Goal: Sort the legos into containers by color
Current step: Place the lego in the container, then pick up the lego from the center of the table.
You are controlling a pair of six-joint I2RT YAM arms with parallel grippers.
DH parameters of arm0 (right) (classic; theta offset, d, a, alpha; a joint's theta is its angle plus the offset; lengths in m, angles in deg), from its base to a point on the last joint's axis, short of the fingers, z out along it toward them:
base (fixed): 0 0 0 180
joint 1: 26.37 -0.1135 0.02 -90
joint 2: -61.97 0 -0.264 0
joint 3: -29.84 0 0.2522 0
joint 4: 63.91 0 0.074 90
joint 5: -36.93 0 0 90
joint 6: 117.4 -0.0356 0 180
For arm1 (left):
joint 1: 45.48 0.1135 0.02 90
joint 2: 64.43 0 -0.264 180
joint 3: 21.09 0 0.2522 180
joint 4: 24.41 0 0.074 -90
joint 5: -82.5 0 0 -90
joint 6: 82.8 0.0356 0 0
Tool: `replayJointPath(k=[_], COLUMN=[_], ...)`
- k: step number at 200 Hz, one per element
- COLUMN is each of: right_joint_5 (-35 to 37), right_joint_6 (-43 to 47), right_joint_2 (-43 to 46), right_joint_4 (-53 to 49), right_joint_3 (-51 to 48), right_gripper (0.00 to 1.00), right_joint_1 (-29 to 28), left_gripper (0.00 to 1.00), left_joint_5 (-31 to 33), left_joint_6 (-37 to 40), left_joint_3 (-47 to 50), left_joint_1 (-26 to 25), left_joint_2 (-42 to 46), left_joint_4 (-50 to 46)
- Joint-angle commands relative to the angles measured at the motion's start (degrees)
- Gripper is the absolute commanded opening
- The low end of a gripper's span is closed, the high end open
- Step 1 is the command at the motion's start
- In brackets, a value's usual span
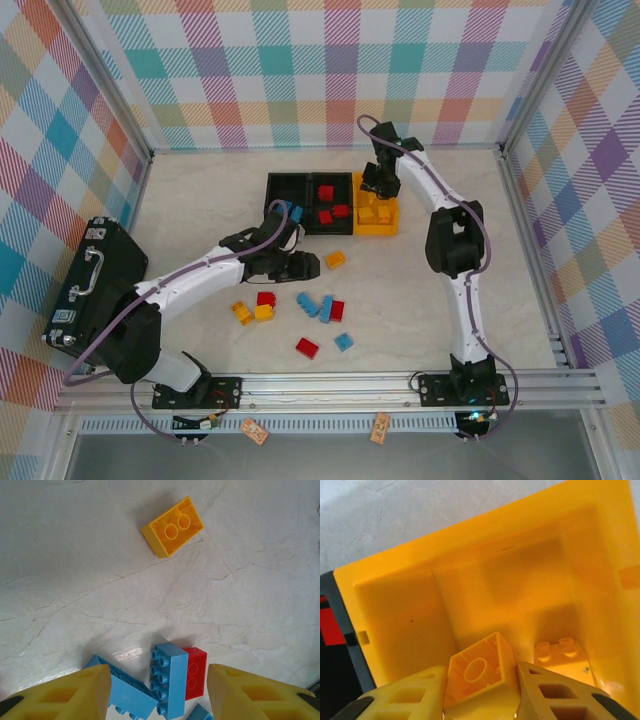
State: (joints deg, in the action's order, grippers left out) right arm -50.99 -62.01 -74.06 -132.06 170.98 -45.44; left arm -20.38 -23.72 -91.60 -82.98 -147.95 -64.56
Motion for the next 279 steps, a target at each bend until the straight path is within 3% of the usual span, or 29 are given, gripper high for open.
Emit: replayJointPath(k=[1, 40, 75, 121, 189, 237, 279], right_joint_5=[-1.6, -2.1, -2.0, -2.9, -5.1, -5.5, -3.2], right_joint_6=[0.8, 0.7, 1.8, 3.4, 7.4, 12.1, 14.4], right_joint_2=[-2.3, -2.2, 2.3, 15.9, 30.5, 34.7, 33.1], right_joint_4=[-2.7, -2.8, -2.6, 4.9, 10.6, 14.8, 17.0], right_joint_3=[3.4, 4.9, 2.6, -14.1, -34.8, -43.9, -47.3], right_gripper=[0.35, 0.46, 0.48, 0.51, 0.62, 0.73, 0.80], right_joint_1=[0.3, 0.3, 0.2, -0.6, -5.3, -12.1, -17.3], left_gripper=[0.53, 0.53, 0.53, 0.54, 0.57, 0.59, 0.62], left_joint_5=[1.0, 1.5, 3.7, 7.7, 7.6, 5.4, 4.1], left_joint_6=[-1.1, -1.1, -2.2, -2.9, -7.0, -12.4, -15.1], left_joint_3=[1.1, 1.1, 1.0, 0.9, 4.2, 10.2, 15.6], left_joint_1=[-0.8, -0.8, -0.8, -0.8, 0.0, 1.8, 4.1], left_joint_2=[2.2, 2.4, 2.9, 3.9, 4.3, 7.2, 11.8], left_joint_4=[-1.8, -2.3, -2.3, -3.1, 0.0, 4.1, 5.3])
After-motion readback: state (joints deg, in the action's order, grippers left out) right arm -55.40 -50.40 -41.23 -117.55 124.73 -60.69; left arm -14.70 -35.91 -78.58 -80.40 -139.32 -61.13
